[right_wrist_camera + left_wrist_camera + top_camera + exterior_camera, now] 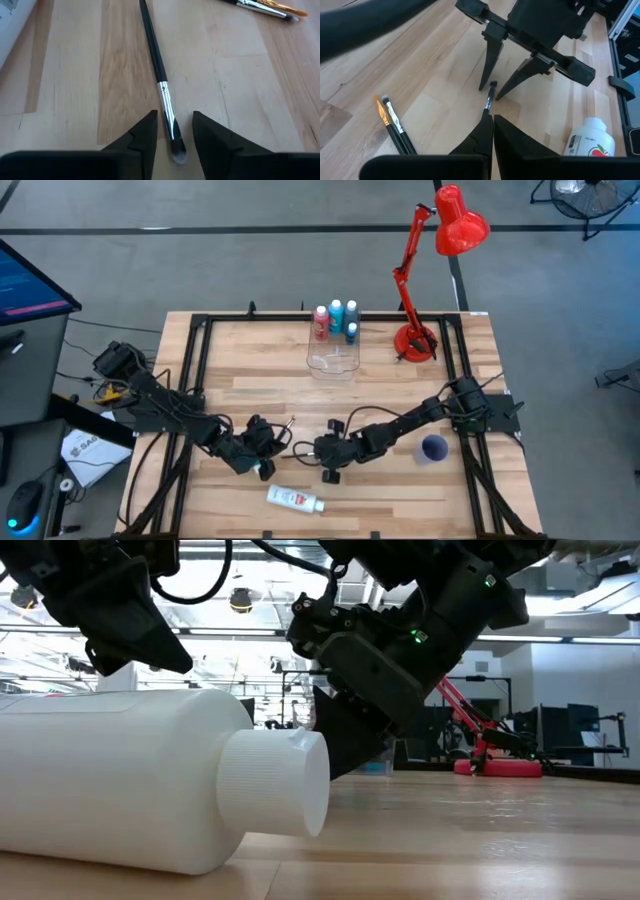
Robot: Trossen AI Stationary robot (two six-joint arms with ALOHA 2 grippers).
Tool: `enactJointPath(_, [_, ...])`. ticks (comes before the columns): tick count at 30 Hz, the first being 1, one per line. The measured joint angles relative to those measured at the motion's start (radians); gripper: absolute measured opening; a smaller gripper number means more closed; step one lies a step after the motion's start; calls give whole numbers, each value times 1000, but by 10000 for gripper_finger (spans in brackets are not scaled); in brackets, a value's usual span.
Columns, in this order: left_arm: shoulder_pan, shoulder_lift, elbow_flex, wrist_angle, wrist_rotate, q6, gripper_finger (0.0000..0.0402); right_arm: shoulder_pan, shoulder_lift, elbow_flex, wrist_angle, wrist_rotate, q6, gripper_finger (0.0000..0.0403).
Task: Pick & Place Paint Supplies
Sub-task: Put the silver paintbrush into the purple cup
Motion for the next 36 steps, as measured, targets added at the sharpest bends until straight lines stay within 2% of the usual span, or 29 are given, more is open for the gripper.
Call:
enactJointPath(7, [4,0,0,3,0,4,6,-6,-11,1,-26,-32,114,13])
enactJointPath(11, [17,0,0,4,6,11,6,-16,-32,14,-90,-64,117,13])
enactJointPath(13, [31,2,0,4,46,44,9,-25,-55,37,-235,-99,98,6])
enactJointPath(15, [49,13,0,4,108,89,17,-37,-66,64,-295,-110,89,5])
enactJointPath(18, [68,35,1,7,181,143,40,-63,-66,120,-391,-135,75,3])
enactJointPath(21, [80,59,0,26,203,183,77,-75,-63,168,-476,-131,51,2])
enactJointPath(28, [122,142,0,101,204,214,152,-83,-60,196,-490,-114,57,1])
enactJointPath(36, [140,202,0,179,204,214,175,-68,-60,199,-488,-109,84,0])
